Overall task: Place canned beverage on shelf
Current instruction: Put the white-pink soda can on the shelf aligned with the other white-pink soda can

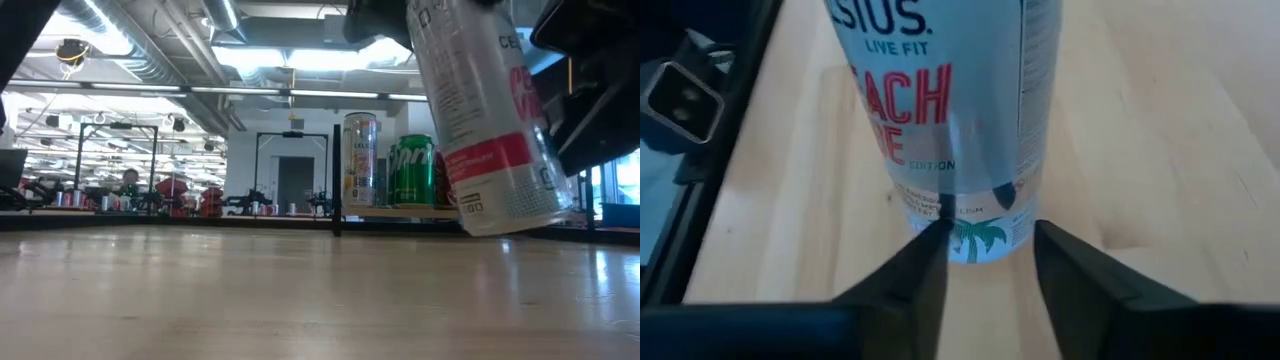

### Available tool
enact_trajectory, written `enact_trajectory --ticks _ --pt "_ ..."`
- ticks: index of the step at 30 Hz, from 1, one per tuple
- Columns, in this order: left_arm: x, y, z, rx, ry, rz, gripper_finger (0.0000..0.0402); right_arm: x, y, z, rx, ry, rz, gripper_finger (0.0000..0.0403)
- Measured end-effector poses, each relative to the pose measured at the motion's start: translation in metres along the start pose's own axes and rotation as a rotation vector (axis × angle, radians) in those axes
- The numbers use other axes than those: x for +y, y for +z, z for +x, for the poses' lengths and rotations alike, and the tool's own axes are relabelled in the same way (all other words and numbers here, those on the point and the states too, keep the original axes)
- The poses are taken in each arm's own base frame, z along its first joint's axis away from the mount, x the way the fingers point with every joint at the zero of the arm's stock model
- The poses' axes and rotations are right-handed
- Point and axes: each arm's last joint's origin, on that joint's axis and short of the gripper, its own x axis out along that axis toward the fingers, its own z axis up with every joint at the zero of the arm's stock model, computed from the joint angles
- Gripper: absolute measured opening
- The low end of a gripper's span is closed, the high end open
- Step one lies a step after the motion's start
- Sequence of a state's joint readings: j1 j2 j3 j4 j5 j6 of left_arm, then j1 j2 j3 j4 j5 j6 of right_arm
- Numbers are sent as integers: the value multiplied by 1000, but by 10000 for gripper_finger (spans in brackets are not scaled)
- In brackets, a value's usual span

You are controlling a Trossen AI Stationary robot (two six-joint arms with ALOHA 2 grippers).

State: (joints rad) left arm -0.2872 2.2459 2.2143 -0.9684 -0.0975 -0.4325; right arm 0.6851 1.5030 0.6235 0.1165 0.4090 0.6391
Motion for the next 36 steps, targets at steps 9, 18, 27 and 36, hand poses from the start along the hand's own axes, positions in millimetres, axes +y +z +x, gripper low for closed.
enact_trajectory --ticks 9,18,27,36 --pt "14 -10 21 48 48 14 261 -4 0 -10 56 -8 50 280" --pt "7 -12 20 38 14 47 303 -1 9 -18 28 15 26 332" --pt "5 -9 16 32 5 7 292 1 15 -19 7 -1 -49 317" --pt "-39 -41 -38 93 79 -60 290 2 22 -16 -46 33 -119 314"
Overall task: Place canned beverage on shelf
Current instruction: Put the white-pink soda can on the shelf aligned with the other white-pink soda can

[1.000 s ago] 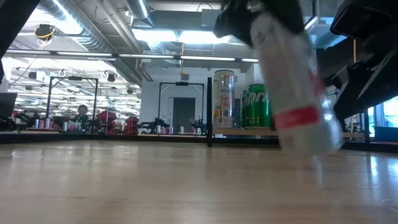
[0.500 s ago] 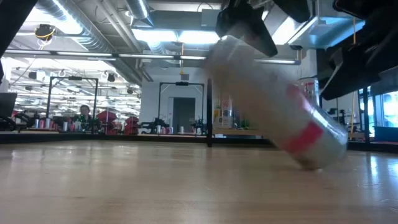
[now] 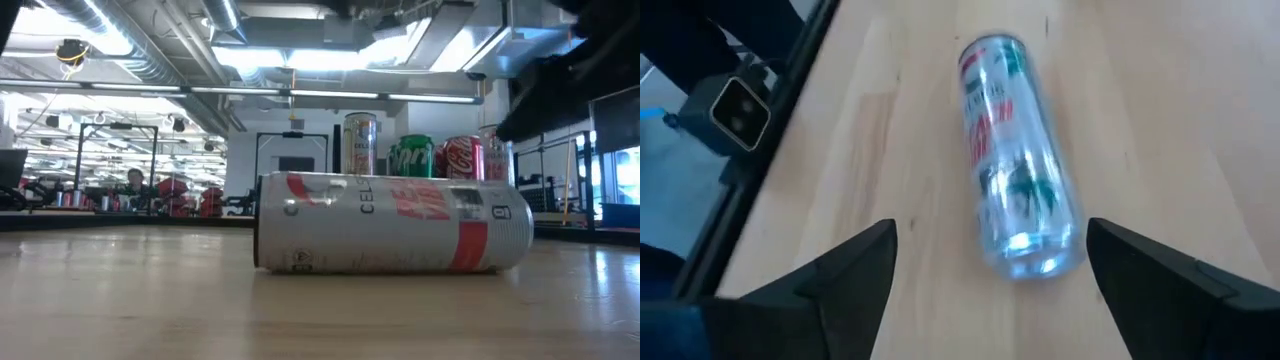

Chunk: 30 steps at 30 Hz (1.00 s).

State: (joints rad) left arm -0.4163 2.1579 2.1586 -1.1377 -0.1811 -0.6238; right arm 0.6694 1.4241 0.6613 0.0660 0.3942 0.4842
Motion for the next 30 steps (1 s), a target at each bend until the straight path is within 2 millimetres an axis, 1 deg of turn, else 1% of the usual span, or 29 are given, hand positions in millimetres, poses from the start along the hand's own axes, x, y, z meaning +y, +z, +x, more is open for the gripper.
enact_trajectory --ticks 2,4,7,10,13,17,20,23,25,27,30 --pt "-10 -16 11 38 51 18 290 -4 3 6 -15 1 -23 312" --pt "-14 -31 21 55 109 -12 290 -13 7 15 -18 3 -16 309" --pt "-20 -53 22 59 162 -55 290 -29 14 28 -4 11 4 304" --pt "-26 -77 21 57 182 -71 290 -39 28 42 6 25 -5 301" --pt "-21 -98 23 43 201 -99 290 -42 38 61 46 64 -33 300" --pt "-11 -120 25 -14 150 -158 290 -42 32 88 205 67 -68 300" --pt "-4 -128 28 -59 96 -188 290 -42 21 103 317 34 -86 300" --pt "2 -130 31 -81 81 -205 290 -41 19 110 373 12 -72 292" --pt "3 -130 32 -74 80 -207 290 -41 20 110 385 -5 -55 267" --pt "4 -128 33 -70 72 -211 290 -40 24 110 383 -16 -22 229" --pt "4 -126 33 -75 63 -217 290 -40 30 101 378 -38 13 226"
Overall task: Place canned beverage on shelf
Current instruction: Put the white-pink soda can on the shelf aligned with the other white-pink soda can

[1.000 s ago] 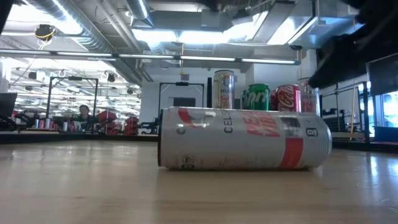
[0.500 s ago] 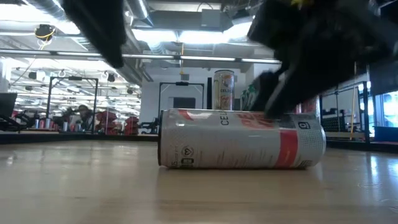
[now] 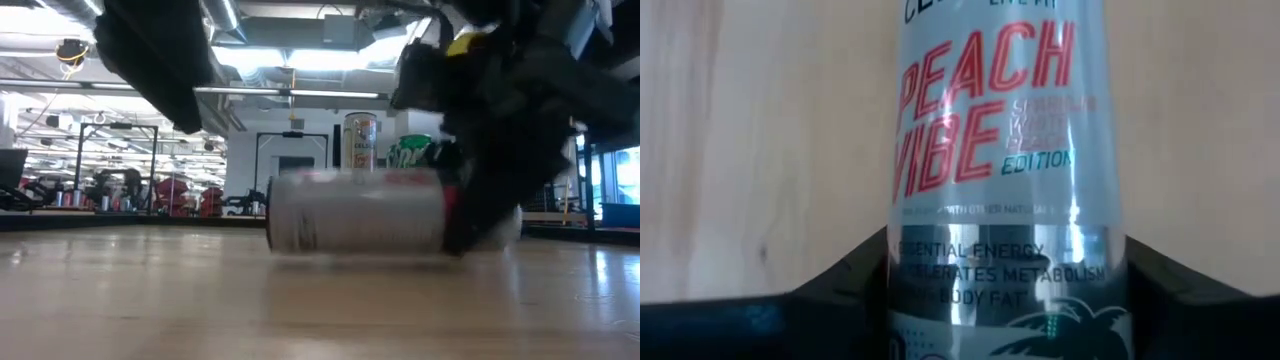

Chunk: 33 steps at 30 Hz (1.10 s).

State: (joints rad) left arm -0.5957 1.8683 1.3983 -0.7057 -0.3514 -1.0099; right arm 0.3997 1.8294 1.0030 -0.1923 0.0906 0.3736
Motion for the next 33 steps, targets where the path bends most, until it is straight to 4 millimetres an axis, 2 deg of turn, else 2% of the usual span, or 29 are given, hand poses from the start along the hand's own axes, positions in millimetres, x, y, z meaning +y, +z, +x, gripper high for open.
enact_trajectory --ticks 3,6,10,13,20,23,26,33 --pt "0 0 0 -6 3 32 290 0 8 -21 -52 -25 39 226" --pt "2 2 -1 1 8 74 290 4 14 -51 -128 -45 68 226" --pt "10 15 -14 -32 -6 98 290 16 12 -91 -258 -79 89 226" --pt "17 30 -35 -135 -19 74 290 25 9 -126 -374 -84 114 226" --pt "23 80 -95 -589 -167 -73 290 39 1 -186 -636 -120 160 226" --pt "20 102 -108 -766 -265 -105 290 44 4 -199 -723 -98 149 226" --pt "15 119 -111 -901 -346 -127 290 49 10 -206 -805 -73 116 226" --pt "9 137 -105 -1123 -381 -167 290 44 24 -212 -921 -88 139 226"
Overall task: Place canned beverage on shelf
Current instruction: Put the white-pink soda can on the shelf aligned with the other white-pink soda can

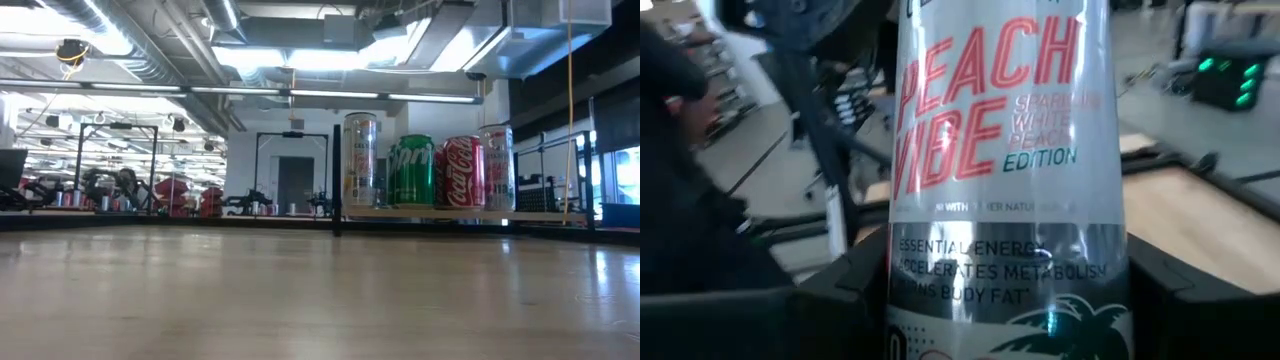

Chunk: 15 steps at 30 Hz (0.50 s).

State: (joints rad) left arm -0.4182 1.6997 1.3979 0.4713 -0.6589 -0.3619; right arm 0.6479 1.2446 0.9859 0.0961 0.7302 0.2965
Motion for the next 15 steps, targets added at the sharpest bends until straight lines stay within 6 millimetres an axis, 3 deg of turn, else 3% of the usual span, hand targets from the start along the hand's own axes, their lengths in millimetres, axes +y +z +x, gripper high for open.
enact_trajectory --ticks 10,15 --pt "9 6 9 -89 43 -30 286 -4 8 24 -157 -87 36 226" --pt "8 4 9 -73 37 10 233 -3 7 27 -157 -82 -9 226"
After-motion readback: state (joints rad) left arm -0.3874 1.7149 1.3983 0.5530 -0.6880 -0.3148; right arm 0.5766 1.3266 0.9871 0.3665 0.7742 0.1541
